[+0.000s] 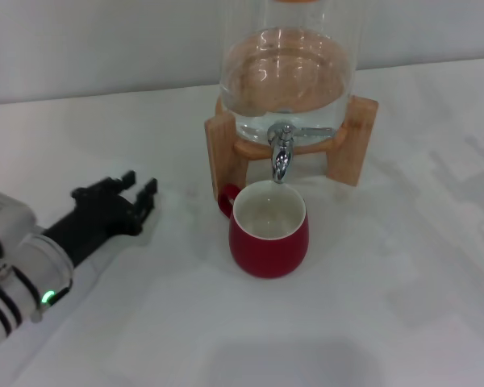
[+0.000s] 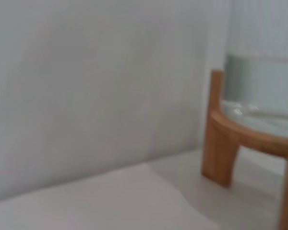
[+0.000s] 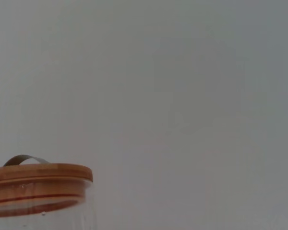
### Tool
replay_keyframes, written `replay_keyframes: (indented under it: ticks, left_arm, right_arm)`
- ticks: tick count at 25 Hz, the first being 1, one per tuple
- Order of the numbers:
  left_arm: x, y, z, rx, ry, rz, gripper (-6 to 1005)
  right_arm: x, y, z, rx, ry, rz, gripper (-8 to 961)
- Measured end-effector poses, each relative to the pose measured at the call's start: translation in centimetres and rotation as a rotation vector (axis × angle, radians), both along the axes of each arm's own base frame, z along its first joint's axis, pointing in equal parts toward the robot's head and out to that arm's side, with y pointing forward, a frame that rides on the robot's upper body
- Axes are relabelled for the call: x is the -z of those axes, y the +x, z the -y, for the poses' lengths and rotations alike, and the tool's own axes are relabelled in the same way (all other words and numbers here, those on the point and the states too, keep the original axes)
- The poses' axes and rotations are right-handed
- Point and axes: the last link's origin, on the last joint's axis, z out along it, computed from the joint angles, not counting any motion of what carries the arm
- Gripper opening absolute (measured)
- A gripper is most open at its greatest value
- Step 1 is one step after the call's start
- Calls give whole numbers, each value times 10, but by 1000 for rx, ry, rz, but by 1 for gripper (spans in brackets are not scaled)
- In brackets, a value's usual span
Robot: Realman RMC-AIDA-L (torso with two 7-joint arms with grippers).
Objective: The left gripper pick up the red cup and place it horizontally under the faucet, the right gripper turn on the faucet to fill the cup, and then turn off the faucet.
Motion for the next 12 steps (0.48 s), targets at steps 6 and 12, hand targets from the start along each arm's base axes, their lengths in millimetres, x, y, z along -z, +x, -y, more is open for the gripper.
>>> replay_keyframes:
  ticks: [6,12]
  left_arm:
    - [-27,-11,4,2,175,58,348]
    - [-43,-20,3,-33,272,79,353]
  right_arm:
    - [0,1,-1,8,1,1,767]
    - [-1,1,-4,13,2,2,767]
